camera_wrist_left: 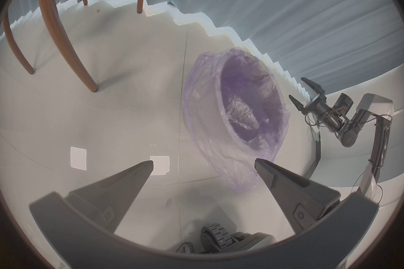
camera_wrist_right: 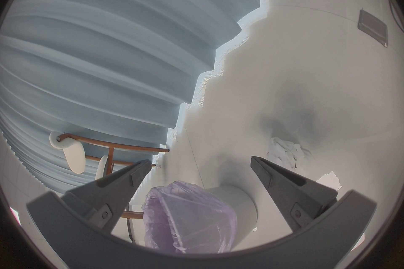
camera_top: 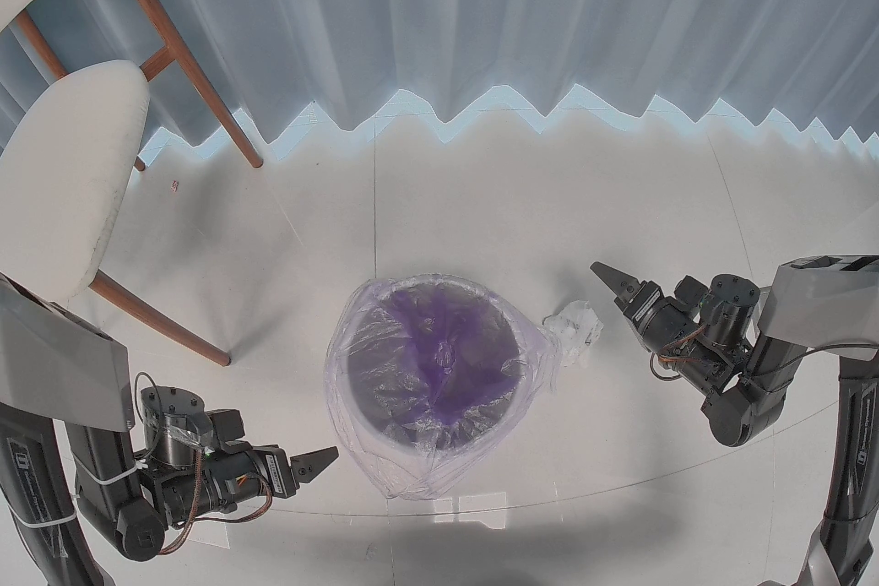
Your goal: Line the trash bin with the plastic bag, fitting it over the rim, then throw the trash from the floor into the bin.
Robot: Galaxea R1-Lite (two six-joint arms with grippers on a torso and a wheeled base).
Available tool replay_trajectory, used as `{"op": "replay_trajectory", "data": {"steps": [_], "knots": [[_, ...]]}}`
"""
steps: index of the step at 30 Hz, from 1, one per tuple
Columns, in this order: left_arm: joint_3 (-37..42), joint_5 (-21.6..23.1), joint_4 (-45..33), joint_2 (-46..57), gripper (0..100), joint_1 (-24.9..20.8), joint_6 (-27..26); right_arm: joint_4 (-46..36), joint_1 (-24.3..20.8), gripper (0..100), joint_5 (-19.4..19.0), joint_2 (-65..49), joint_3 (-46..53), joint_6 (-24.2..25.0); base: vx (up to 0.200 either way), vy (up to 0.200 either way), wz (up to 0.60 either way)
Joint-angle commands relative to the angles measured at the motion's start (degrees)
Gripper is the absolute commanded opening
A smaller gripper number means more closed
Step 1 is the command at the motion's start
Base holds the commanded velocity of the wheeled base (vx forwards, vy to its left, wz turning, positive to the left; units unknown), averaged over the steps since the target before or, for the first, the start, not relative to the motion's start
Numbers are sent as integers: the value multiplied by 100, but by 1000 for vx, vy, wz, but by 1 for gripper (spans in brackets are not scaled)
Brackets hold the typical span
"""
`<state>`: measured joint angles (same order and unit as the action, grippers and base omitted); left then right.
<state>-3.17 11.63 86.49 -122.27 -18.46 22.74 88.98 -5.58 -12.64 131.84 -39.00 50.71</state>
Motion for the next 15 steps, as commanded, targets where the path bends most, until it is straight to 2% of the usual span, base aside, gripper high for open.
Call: {"op": "replay_trajectory", "data": {"steps": [1, 9, 15], "knots": [[-140, -3, 8, -385, 100, 26, -41, 102, 5, 100, -1, 219, -73, 70, 0, 0, 0], [-492, -20, 8, -1009, 100, 158, 12, 102, -4, 100, 7, 342, -266, 325, 0, 0, 0], [-790, -249, 8, -1203, 100, 264, 179, 102, 5, 100, 7, 369, -275, 352, 0, 0, 0]]}}
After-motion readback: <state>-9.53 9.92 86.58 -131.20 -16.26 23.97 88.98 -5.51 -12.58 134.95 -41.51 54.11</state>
